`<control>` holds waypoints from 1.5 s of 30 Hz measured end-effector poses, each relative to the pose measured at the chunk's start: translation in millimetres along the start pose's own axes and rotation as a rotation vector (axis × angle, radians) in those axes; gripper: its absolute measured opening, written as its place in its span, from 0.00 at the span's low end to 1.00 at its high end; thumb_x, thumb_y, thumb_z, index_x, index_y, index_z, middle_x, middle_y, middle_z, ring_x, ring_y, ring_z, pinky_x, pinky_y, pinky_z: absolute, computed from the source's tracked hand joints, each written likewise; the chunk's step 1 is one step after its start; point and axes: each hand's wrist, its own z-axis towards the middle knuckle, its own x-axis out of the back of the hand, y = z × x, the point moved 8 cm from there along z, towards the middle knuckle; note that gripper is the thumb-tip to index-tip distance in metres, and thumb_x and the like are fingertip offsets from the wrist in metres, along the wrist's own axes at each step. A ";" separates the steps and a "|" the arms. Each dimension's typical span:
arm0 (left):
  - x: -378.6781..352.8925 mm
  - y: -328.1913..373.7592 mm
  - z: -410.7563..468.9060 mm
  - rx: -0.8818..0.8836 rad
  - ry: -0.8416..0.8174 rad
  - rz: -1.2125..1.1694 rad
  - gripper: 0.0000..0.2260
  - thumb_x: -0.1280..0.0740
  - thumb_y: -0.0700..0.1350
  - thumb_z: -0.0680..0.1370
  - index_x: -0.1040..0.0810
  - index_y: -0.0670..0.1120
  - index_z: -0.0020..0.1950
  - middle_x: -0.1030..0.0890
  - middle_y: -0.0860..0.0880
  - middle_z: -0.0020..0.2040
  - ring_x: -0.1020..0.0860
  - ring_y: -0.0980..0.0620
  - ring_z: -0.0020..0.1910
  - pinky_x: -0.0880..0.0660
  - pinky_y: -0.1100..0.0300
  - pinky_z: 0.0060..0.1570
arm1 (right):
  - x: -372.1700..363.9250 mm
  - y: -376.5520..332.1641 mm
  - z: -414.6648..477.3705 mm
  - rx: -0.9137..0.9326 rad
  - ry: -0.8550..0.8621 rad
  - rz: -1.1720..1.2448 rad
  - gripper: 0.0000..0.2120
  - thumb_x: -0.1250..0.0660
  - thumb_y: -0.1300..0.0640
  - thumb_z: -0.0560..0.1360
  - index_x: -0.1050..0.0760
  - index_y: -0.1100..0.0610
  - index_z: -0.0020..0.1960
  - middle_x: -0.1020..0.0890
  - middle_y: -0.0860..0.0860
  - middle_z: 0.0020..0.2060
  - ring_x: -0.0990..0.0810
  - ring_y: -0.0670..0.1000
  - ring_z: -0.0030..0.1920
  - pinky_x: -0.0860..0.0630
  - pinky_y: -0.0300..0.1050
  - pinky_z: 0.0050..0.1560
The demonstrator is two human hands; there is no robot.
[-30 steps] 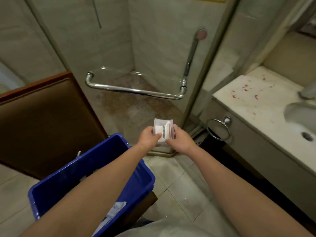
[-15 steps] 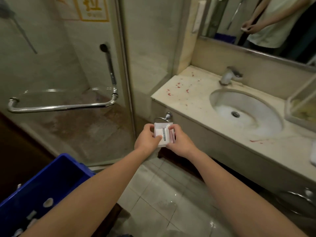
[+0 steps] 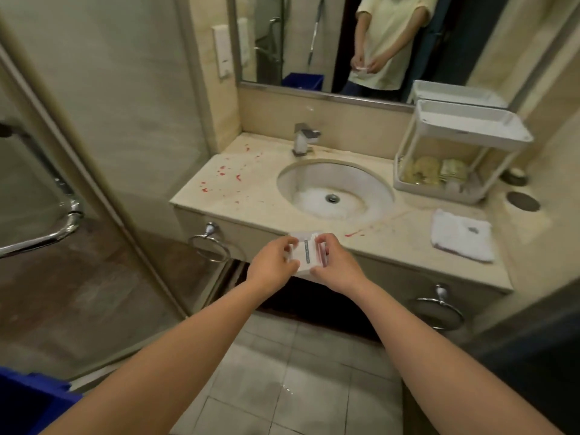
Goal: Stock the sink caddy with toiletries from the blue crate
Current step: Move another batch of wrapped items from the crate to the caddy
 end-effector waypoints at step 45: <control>-301.6 305.8 338.0 -0.435 -0.494 -0.039 0.28 0.24 0.40 0.70 0.27 0.50 0.69 0.26 0.50 0.63 0.23 0.58 0.38 0.25 0.61 0.41 | 337.1 294.7 177.4 -0.470 0.536 0.048 0.23 0.31 0.61 0.72 0.31 0.50 0.65 0.24 0.51 0.62 0.23 0.54 0.59 0.27 0.46 0.52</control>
